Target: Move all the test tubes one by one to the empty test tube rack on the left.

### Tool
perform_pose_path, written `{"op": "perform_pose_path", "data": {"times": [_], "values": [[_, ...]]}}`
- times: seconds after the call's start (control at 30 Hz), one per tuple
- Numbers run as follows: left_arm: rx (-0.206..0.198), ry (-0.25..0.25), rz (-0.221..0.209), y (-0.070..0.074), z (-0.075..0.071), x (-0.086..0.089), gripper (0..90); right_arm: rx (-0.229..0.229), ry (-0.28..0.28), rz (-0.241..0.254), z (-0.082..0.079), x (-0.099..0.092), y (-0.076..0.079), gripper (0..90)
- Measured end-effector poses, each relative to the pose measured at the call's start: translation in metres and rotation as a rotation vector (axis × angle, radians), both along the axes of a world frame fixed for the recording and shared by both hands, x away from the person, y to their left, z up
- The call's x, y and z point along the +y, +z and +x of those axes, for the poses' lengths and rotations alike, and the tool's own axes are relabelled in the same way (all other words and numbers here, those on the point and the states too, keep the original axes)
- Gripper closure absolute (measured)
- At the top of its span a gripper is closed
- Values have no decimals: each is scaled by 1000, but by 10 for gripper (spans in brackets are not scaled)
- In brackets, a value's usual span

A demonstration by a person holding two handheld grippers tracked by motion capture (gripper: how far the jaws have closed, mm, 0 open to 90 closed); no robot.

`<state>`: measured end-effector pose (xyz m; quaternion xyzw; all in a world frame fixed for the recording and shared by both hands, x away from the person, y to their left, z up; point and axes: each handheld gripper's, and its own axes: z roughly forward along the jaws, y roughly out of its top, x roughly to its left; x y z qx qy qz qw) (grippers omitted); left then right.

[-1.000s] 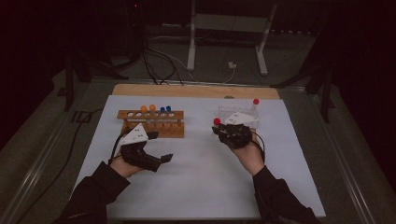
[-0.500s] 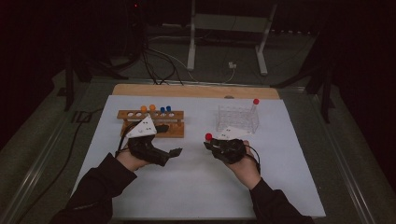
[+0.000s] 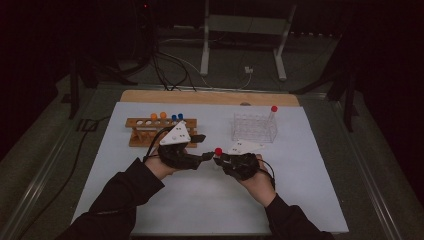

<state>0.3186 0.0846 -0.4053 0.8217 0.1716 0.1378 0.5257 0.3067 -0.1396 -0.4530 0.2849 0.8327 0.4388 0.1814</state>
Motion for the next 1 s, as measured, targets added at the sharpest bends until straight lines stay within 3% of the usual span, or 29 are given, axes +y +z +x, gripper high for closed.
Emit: {"op": "perform_pose_path", "data": {"times": [0.4, 0.6, 0.8, 1.0], "values": [[0, -41, 48, -13, 7, -23, 570, 2, 5, 7, -1, 0, 2, 752], [1, -53, 65, -17, 9, -26, 705, -7, 6, 12, -3, 0, 5, 751], [-6, -61, 71, -15, 7, -23, 719, 2, 19, 32, -3, -1, 4, 741], [-11, -13, 62, -9, 9, -2, 720, -18, -1, 60, -3, -4, 7, 520]]}}
